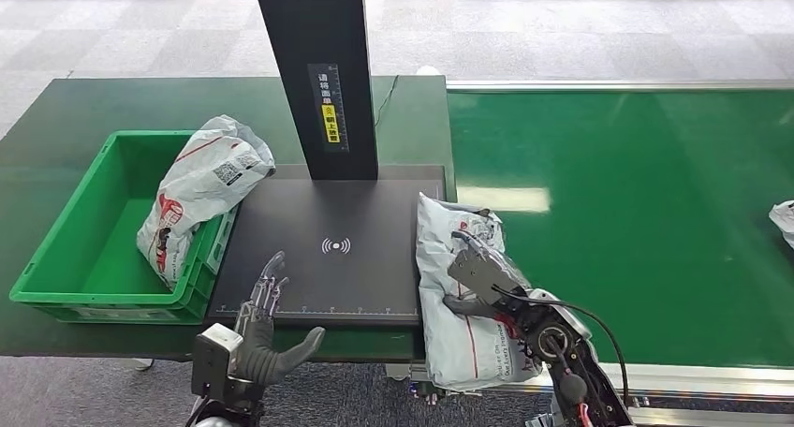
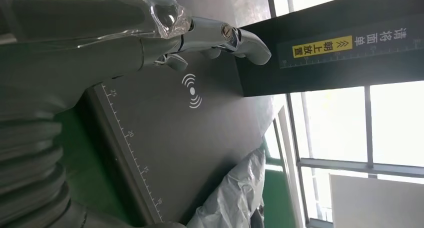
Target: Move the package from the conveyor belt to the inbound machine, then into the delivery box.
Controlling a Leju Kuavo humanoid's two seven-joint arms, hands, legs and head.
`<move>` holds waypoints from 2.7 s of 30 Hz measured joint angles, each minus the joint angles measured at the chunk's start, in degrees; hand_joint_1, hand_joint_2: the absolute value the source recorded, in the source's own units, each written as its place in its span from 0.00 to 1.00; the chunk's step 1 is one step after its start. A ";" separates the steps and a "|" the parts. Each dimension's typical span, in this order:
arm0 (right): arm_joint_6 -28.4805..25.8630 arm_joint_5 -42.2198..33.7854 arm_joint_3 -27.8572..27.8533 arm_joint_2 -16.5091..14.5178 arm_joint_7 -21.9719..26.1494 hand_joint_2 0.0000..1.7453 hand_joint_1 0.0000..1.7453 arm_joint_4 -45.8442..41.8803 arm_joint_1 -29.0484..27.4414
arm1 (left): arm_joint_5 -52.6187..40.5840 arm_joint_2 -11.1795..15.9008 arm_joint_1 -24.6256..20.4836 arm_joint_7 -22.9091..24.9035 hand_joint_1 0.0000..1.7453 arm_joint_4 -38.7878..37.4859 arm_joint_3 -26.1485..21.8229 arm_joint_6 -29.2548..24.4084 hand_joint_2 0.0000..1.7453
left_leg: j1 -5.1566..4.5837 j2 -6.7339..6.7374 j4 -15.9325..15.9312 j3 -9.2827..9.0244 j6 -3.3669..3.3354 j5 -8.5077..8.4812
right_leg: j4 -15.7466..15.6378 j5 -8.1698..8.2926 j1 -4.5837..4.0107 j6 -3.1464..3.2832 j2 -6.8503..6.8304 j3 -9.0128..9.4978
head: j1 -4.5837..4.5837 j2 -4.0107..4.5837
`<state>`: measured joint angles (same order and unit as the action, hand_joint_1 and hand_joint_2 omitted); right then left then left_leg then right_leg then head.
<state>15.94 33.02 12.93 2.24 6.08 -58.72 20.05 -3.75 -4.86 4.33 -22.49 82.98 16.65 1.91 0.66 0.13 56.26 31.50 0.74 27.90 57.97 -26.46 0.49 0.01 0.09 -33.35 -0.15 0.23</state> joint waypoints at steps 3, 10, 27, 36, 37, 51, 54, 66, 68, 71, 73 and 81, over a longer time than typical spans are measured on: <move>-0.23 0.68 0.34 -0.73 -0.43 1.00 1.00 3.55 1.92 | 0.00 -0.03 -0.40 -0.05 0.00 -0.51 0.00 0.17 1.00 | 0.00 0.04 0.00 -0.03 0.00 0.00 | 0.00 0.00 0.00 0.00 0.02 0.03 | -0.01 0.00; -0.82 1.23 0.72 -1.33 -1.11 1.00 1.00 9.43 5.85 | -0.14 -0.08 -0.84 0.15 0.00 -1.21 0.00 0.56 1.00 | -0.01 0.22 0.00 -0.22 0.00 0.03 | 0.00 0.00 0.01 0.00 0.19 0.14 | -0.01 0.00; -5.56 -1.03 1.04 -2.33 0.71 1.00 1.00 11.94 6.69 | -0.31 -0.12 -0.93 0.17 0.00 -1.96 0.42 1.30 1.00 | 0.02 0.27 -0.01 -0.39 0.02 0.04 | 0.00 0.01 -0.02 0.01 0.29 0.30 | -0.01 0.01; -10.06 -5.99 0.78 -3.90 5.26 1.00 1.00 7.50 6.43 | 0.87 -0.21 -0.58 -0.25 0.00 -1.95 0.39 0.13 1.00 | 0.02 0.18 -0.01 -0.21 0.02 0.02 | 0.01 0.01 -0.02 0.01 0.24 0.17 | -0.01 0.00; -10.08 -6.11 0.85 -4.15 5.54 1.00 1.00 7.24 6.57 | 0.42 -0.21 -0.67 -0.26 0.00 -1.96 0.38 -0.31 1.00 | 0.02 0.17 -0.01 -0.20 0.02 0.02 | 0.01 0.01 -0.01 0.01 0.24 0.16 | -0.01 -0.01; -7.25 -3.87 8.11 -6.89 8.07 1.00 1.00 10.93 11.00 | 0.54 -0.21 -1.44 -1.26 0.00 -1.96 0.45 -0.95 1.00 | 0.01 0.15 -0.01 -0.14 0.02 0.01 | 0.01 0.01 -0.01 0.01 0.22 0.11 | -0.01 0.00; -7.27 -3.67 9.61 -7.26 9.10 1.00 1.00 13.19 12.54 | 0.90 -0.27 -1.79 -1.61 0.00 -1.96 0.46 -0.95 1.00 | 0.01 0.14 -0.01 -0.14 0.02 0.01 | 0.01 0.01 -0.01 0.01 0.21 0.12 | 0.00 -0.01; -12.29 -1.35 15.04 -8.71 13.76 1.00 0.00 21.07 17.17 | 2.06 -0.32 -2.47 -1.66 0.00 -1.96 0.57 -0.71 1.00 | 0.01 0.13 -0.01 -0.12 0.02 0.01 | 0.01 0.01 -0.01 0.01 0.20 0.09 | -0.01 0.00; -13.23 -1.75 15.40 -8.87 15.40 1.00 0.00 21.59 17.35 | 2.12 -0.32 -2.50 -1.71 0.00 -1.97 0.57 -0.71 1.00 | 0.01 0.13 -0.01 -0.12 0.02 0.01 | 0.01 0.01 -0.01 0.01 0.20 0.08 | -0.01 -0.01; -15.50 -3.10 15.66 -8.96 19.91 1.00 0.00 21.93 17.43 | 2.36 -0.32 -2.55 -2.11 0.00 -1.97 0.55 -0.73 1.00 | 0.01 0.13 -0.01 -0.12 0.02 0.01 | 0.01 0.01 -0.01 0.01 0.20 0.08 | -0.01 0.00; -17.00 -4.18 15.69 -8.98 22.68 1.00 0.00 21.93 17.41 | 2.57 -0.31 -2.56 -2.46 0.00 -1.96 0.54 -0.73 1.00 | 0.00 0.13 0.00 -0.12 0.02 0.01 | 0.01 0.01 0.00 0.01 0.20 0.08 | -0.01 0.00; -18.74 -7.67 15.41 -8.95 25.95 1.00 0.00 20.85 16.84 | 3.01 -0.24 -2.54 -3.34 0.00 -1.96 0.52 -0.76 1.00 | 0.00 0.14 0.00 -0.13 0.02 0.01 | 0.01 0.01 -0.01 0.01 0.20 0.08 | -0.01 0.00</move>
<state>-2.80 25.35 28.35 -6.71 32.03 -37.87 36.90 -0.74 -5.10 1.79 -25.83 81.02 17.18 1.15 0.66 0.27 56.26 31.37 0.76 27.92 57.98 -26.45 0.48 0.03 0.29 -33.27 -0.15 0.24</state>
